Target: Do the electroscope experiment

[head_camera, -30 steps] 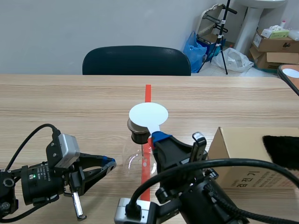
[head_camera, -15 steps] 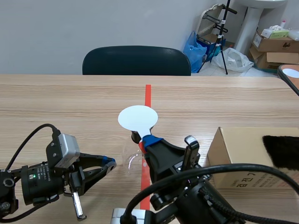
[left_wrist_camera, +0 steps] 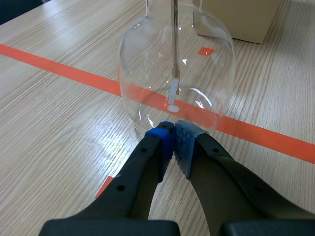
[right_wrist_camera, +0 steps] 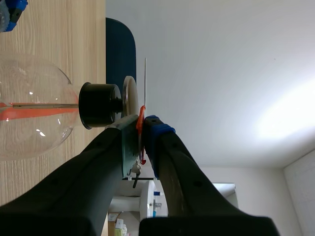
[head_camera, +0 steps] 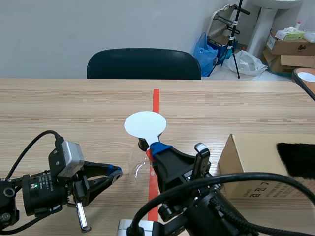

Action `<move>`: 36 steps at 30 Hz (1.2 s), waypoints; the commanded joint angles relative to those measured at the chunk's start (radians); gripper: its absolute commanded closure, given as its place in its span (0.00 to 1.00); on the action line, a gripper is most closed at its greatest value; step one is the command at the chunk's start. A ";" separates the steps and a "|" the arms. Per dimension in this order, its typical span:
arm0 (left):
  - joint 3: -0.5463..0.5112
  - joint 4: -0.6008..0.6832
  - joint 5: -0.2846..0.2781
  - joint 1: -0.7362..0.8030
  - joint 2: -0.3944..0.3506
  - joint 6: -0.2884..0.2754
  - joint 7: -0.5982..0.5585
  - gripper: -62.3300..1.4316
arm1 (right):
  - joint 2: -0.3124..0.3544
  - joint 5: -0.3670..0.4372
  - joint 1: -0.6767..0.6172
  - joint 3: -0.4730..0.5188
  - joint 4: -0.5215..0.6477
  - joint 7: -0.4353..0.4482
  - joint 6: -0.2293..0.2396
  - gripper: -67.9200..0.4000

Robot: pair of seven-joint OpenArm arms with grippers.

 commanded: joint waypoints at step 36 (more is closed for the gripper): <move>0.000 0.009 -0.013 0.000 0.000 0.001 -0.011 0.93 | 0.005 -0.001 0.012 0.002 0.018 -0.436 -0.011 0.98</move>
